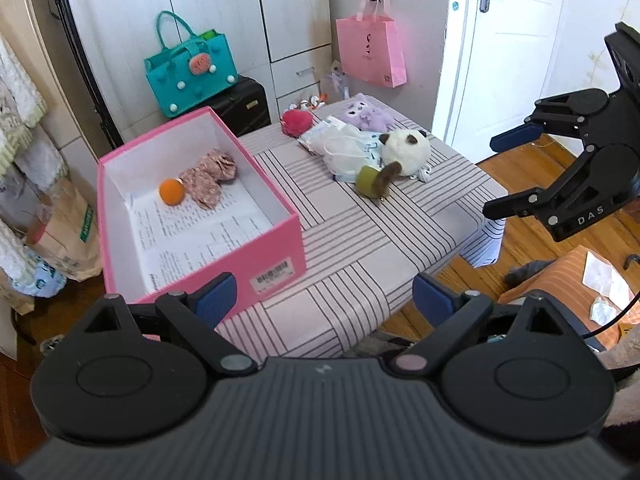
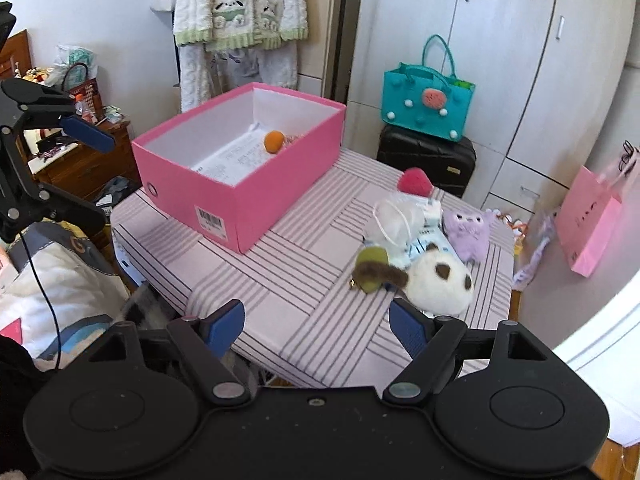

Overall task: Organize soft objects
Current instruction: 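Withdraw both open grippers from the box back over the table, then move right gripper to the white mesh bath puff while left gripper approaches the green sponge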

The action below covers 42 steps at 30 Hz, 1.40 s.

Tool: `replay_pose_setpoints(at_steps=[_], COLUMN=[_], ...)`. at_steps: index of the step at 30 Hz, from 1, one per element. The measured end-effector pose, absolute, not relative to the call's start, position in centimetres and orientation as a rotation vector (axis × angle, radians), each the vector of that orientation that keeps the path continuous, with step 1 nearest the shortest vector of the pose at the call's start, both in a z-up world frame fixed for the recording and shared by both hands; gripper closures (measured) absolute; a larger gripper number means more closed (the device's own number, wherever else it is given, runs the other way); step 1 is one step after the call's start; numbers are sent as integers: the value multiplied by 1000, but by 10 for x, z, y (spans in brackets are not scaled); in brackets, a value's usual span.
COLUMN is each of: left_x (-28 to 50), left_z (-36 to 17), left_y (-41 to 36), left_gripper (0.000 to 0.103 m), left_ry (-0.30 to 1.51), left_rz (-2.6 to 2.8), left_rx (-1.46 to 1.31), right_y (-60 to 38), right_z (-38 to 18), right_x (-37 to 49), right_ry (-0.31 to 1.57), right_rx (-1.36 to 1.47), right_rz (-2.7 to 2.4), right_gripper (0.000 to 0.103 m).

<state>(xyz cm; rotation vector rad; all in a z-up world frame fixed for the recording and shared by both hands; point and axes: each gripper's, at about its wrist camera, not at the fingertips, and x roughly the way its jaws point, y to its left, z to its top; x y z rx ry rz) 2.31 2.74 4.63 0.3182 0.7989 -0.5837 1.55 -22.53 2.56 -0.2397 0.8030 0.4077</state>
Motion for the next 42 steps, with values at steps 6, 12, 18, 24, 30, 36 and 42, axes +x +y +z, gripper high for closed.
replay_pose_setpoints(at_steps=[6, 12, 18, 24, 30, 36, 42], left_x=[29, 34, 40, 49, 62, 80, 100], left_z=[21, 6, -10, -29, -50, -72, -88], left_y=[22, 14, -8, -36, -67, -92, -111], left_gripper=[8, 8, 9, 10, 10, 10, 10], left_ry=[789, 743, 707, 682, 669, 627, 579], left_rz=[-571, -572, -599, -647, -676, -657, -606], left_rx=[297, 247, 220, 190, 185, 192, 264], right_y=[-236, -249, -260, -273, -280, -284, -288], right_z=[6, -11, -24, -33, -39, -44, -55], right_x=[13, 14, 23, 42, 64, 91, 117], right_ry=[799, 749, 649, 621, 610, 626, 655], right_rx=[-235, -250, -268, -243, -225, -194, -169], right_rz=[397, 408, 400, 389, 400, 448, 464], right_gripper=[20, 19, 19, 19, 19, 19, 19])
